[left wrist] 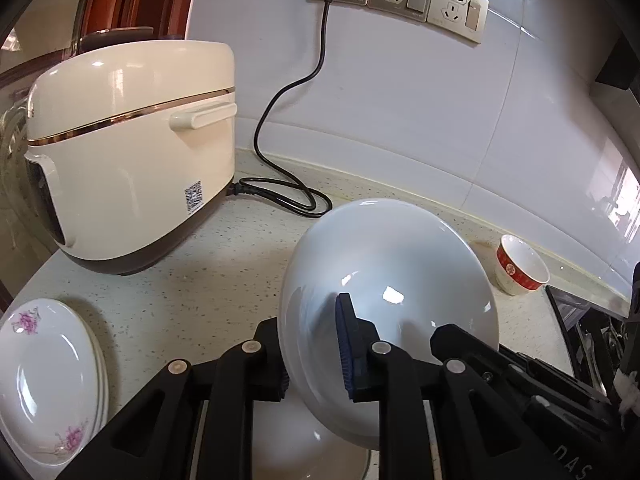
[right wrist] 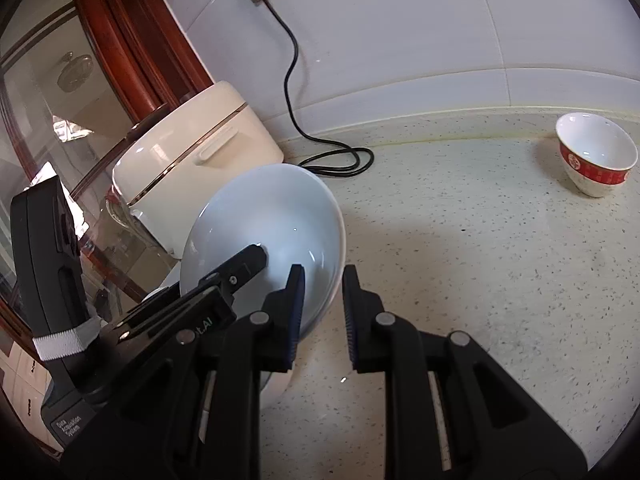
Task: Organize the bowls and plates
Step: 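Carry the flower-pattern bowl with both grippers over the green-rimmed bowl, then lower the flower-pattern bowl into the green-rimmed bowl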
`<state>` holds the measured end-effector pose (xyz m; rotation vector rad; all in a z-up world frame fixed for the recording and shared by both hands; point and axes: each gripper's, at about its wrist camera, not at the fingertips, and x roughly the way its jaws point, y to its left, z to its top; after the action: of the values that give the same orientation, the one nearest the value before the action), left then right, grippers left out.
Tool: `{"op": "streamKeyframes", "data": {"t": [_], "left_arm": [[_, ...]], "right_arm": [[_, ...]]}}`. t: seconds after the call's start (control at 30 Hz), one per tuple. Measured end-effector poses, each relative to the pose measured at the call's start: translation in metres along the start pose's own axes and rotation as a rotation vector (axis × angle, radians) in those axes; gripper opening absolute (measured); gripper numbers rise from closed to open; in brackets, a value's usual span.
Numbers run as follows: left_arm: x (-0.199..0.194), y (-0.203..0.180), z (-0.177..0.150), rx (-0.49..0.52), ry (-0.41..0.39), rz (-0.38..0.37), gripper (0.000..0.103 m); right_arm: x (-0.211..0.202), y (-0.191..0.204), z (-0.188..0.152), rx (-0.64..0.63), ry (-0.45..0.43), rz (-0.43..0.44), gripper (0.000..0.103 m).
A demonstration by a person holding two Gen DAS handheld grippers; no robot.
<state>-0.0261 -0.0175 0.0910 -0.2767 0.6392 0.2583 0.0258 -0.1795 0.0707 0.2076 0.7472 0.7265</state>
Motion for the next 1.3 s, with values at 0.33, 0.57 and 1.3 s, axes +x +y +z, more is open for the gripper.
{"op": "streamKeyframes", "data": {"t": [0.33,0.57,1.3], "left_arm": [[-0.008,0.010,-0.007,0.014,-0.004,0.024,0.025],[-0.022,0.022,-0.005,0.012,-0.020,0.039,0.026],[-0.018,0.044,-0.032,0.049,0.036,0.091,0.028]], "right_arm": [[-0.003,0.014,-0.004,-0.032,-0.008,0.032,0.022],[-0.002,0.030,-0.012,-0.069,0.002,0.065,0.022],[0.015,0.059,-0.027,-0.167,0.114,0.018,0.022]]}}
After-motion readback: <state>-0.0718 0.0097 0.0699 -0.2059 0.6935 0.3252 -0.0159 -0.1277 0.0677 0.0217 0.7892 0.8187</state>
